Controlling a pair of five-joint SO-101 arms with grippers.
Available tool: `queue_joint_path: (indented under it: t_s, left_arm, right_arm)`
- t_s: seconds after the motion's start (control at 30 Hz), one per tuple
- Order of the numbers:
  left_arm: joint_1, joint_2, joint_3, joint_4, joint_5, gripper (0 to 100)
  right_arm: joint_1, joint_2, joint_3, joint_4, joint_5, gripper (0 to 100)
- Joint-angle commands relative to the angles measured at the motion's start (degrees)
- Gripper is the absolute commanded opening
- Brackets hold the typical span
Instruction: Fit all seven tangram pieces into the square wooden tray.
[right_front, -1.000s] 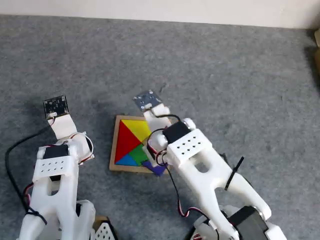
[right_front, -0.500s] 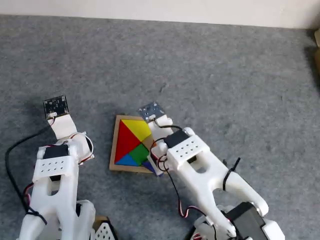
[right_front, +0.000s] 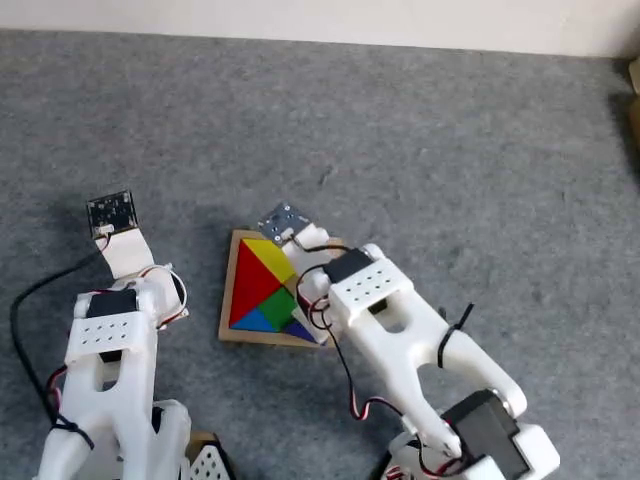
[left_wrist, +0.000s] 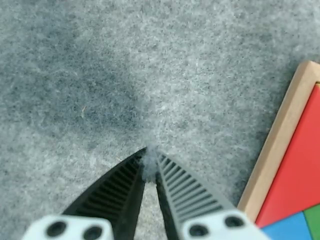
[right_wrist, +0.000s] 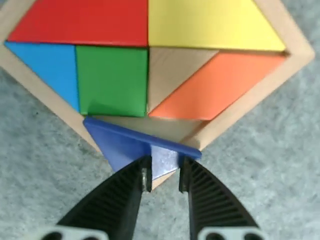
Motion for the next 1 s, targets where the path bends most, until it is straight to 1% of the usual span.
queue_joint_path:
  t_s: [0.0,0.17,0.3,0.37,0.5,0.73,0.8,0.87,0.97]
  left_arm:
    - [-0.6,-1.6,-0.3,-0.7,-0.6,1]
    - [-0.6,-1.6,-0.3,-0.7,-0.6,1]
    - [-0.6,-1.6,-0.3,-0.7,-0.6,1]
    - [-0.6,-1.6,-0.3,-0.7,-0.6,1]
    - [-0.6,-1.6,-0.3,-0.7,-0.6,1]
    - [-0.6,-1.8,-0.3,-0.7,-0.6,1]
    - [-0.6,-2.0,-0.3,-0.7,-0.6,1]
    - [-0.6,-2.0,-0.3,-0.7,-0.6,1]
    - [-0.7,-2.1,-0.3,-0.7,-0.6,1]
  right_arm:
    - [0.7,4.7,-5.2,-1.0,0.9,10.5]
    - [0.7,6.7,-10.5,-0.7,1.0,10.5]
    - [0.7,6.7,-11.7,-0.6,5.7,10.5]
    - [0.7,6.6,-11.7,-0.5,6.3,10.5]
    - [0.7,5.8,-12.7,4.3,6.4,10.5]
    - [1.5,-8.2,-14.2,10.6,6.0,10.4]
    - [2.4,-13.3,-12.3,12.2,3.1,9.7]
    - [3.6,-18.1,-9.7,12.5,-0.1,6.9]
    - [6.0,-24.9,-5.1,12.4,-2.0,4.0]
